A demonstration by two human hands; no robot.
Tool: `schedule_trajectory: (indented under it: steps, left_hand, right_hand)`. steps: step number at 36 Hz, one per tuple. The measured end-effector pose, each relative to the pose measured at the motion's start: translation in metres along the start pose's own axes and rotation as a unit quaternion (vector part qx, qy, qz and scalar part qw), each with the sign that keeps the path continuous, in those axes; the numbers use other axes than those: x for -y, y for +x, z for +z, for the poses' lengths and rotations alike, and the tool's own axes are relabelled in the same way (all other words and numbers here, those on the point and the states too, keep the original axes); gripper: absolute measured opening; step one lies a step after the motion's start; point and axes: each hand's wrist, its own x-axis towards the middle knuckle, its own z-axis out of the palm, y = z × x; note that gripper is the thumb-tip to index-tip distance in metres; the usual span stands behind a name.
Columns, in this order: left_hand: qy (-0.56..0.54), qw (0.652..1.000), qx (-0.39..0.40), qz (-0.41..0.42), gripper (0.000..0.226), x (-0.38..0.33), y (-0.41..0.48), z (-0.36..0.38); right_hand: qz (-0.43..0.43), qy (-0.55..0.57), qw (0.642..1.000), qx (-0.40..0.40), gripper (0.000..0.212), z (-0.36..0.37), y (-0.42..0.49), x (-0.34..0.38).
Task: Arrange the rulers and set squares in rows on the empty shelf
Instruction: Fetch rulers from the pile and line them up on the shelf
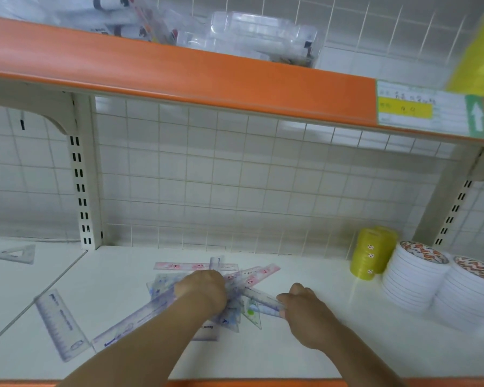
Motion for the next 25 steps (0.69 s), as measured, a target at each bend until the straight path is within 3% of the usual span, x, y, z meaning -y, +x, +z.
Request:
schedule_trajectory:
  steps: [2,5,18,25]
  left_hand:
    - [0.002,1.000,0.010,0.004,0.082,0.000,0.001,-0.002]
    - [-0.015,1.000,0.007,0.002,0.045,0.003,0.002,-0.003]
    - [0.026,0.997,-0.072,0.011,0.035,0.010,-0.014,-0.012]
    - [-0.037,0.995,-0.090,0.034,0.039,0.025,-0.014,-0.016]
  right_hand:
    - [-0.001,0.000,1.000,-0.003,0.018,0.000,0.000,0.000]
    - [-0.003,-0.004,1.000,-0.006,0.020,0.000,-0.001,0.000]
    - [-0.001,0.009,1.000,-0.005,0.015,-0.003,-0.002,0.002]
    - [0.025,0.007,1.000,-0.011,0.031,-0.002,-0.002,0.007]
